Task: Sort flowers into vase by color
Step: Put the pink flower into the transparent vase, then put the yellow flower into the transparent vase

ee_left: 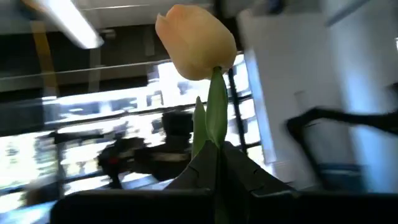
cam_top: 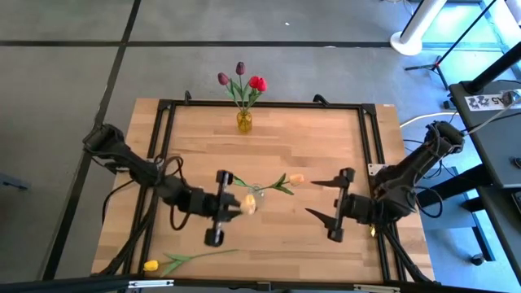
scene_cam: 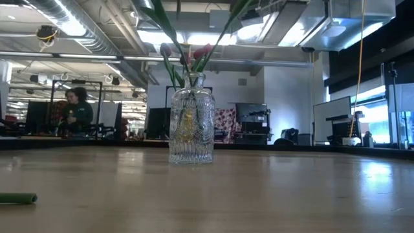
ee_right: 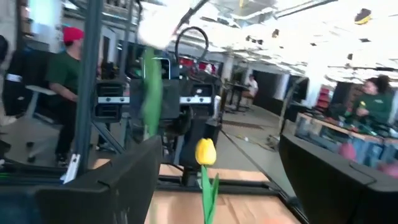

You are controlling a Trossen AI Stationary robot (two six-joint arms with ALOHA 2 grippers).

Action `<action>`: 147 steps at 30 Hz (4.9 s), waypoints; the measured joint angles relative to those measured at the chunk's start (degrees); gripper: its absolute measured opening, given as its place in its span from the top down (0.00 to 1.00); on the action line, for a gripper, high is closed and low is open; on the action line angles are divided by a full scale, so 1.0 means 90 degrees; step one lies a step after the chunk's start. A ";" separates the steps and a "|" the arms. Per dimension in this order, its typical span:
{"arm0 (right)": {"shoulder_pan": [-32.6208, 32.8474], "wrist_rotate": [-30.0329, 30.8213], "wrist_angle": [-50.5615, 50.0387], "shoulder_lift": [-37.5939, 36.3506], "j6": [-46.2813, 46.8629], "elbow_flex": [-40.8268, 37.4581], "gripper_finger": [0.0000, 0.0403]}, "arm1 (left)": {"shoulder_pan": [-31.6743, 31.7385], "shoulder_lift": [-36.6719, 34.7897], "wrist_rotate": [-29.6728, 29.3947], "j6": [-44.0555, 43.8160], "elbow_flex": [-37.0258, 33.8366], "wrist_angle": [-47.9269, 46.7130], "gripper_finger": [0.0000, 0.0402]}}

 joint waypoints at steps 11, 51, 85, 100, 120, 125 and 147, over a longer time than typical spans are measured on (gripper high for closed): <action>0.0309 0.0744 0.0027 0.0007 -0.0002 0.0000 0.20 | 0.0877 -0.0002 -0.0542 0.0333 0.0000 0.0232 0.99; 0.0302 0.1026 -0.0002 0.0007 -0.0032 -0.0005 0.20 | 0.1735 -0.0250 -0.0842 -0.2404 0.0000 -0.2081 0.66; 0.0304 0.2262 -0.0469 0.0010 -0.0070 -0.0007 0.20 | -0.3010 -0.0710 -0.0749 -0.7731 0.0002 -0.5928 0.64; 0.0311 0.2539 -0.1195 0.0001 0.0650 -0.0007 0.20 | -0.3091 0.0080 -0.0453 -1.1924 0.0143 -0.7614 0.64; 0.0304 0.2733 -0.1372 -0.0241 0.0625 -0.0007 0.20 | -0.3697 0.1585 0.1731 -1.2710 0.0765 -1.0576 0.64; 0.0304 0.2733 -0.1321 -0.0250 0.0622 -0.0007 0.20 | -0.3704 0.1988 0.1949 -1.2539 0.0798 -1.0605 0.65; 0.0430 0.4057 -0.1327 -0.0304 -0.1024 0.1202 0.20 | -0.2062 0.2167 -0.1210 -0.8721 0.2030 -1.1432 0.99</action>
